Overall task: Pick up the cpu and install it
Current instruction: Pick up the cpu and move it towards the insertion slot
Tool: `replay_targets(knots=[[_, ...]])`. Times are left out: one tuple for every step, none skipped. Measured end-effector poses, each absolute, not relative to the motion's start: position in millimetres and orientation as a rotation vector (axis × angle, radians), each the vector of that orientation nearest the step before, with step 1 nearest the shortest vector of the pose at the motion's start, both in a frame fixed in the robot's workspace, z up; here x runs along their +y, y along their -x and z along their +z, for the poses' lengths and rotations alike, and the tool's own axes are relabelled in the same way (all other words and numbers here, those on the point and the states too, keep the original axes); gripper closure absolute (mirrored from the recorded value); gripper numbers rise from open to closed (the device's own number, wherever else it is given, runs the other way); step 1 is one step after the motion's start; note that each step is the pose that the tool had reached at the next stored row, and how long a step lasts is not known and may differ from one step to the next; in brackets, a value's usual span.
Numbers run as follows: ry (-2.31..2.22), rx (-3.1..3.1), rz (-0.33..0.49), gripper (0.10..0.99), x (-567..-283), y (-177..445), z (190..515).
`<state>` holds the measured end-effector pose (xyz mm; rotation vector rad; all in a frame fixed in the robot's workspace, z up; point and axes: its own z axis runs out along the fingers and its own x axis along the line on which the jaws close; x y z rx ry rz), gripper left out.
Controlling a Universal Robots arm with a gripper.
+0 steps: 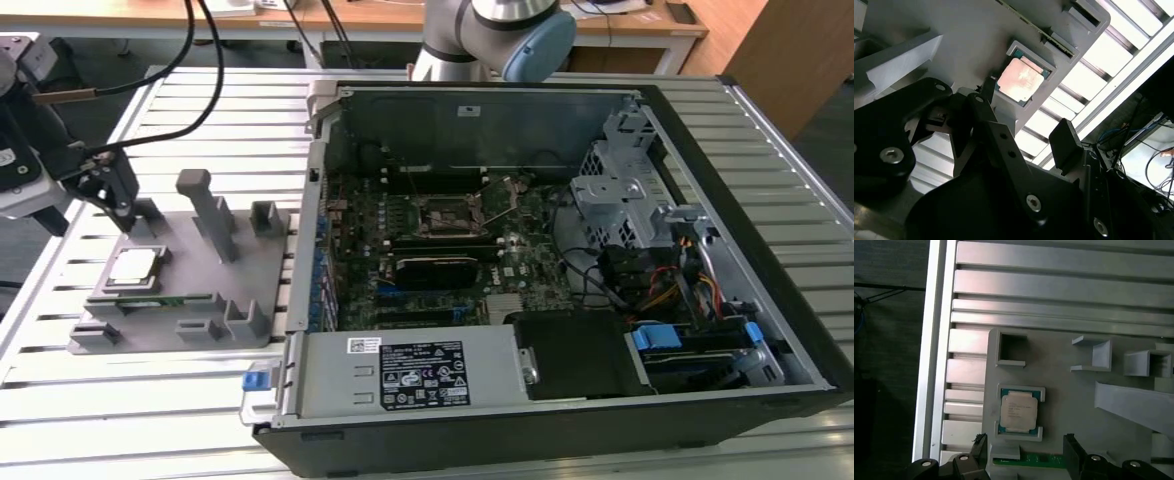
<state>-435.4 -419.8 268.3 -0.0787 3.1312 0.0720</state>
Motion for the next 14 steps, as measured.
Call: replay_targets(knots=[[0.079, 3.131, 0.072, 0.38, -419.8, 435.4, 267.8], [0.079, 3.131, 0.072, 0.38, -419.8, 435.4, 267.1], [0.079, 3.131, 0.072, 0.38, -419.8, 435.4, 266.5], [0.079, 3.131, 0.072, 0.38, -419.8, 435.4, 265.9], [0.079, 3.131, 0.072, 0.38, -419.8, 435.4, 265.3], [0.079, 3.131, 0.072, 0.38, -419.8, 435.4, 264.8], [0.079, 3.131, 0.072, 0.38, -419.6, 435.3, 264.5], [0.079, 3.131, 0.072, 0.38, -419.5, 435.3, 264.1], [0.079, 3.131, 0.072, 0.38, -419.4, 435.3, 263.4], [0.079, 3.131, 0.072, 0.38, -419.4, 435.4, 262.5], [0.079, 3.131, 0.072, 0.38, -419.4, 435.4, 261.6], [0.08, 3.131, 0.072, 0.38, -419.3, 435.4, 260.7], [0.082, 3.131, 0.072, 0.38, -419.4, 435.4, 259.7], [0.083, 3.131, 0.072, 0.38, -419.3, 435.4, 258.4]])
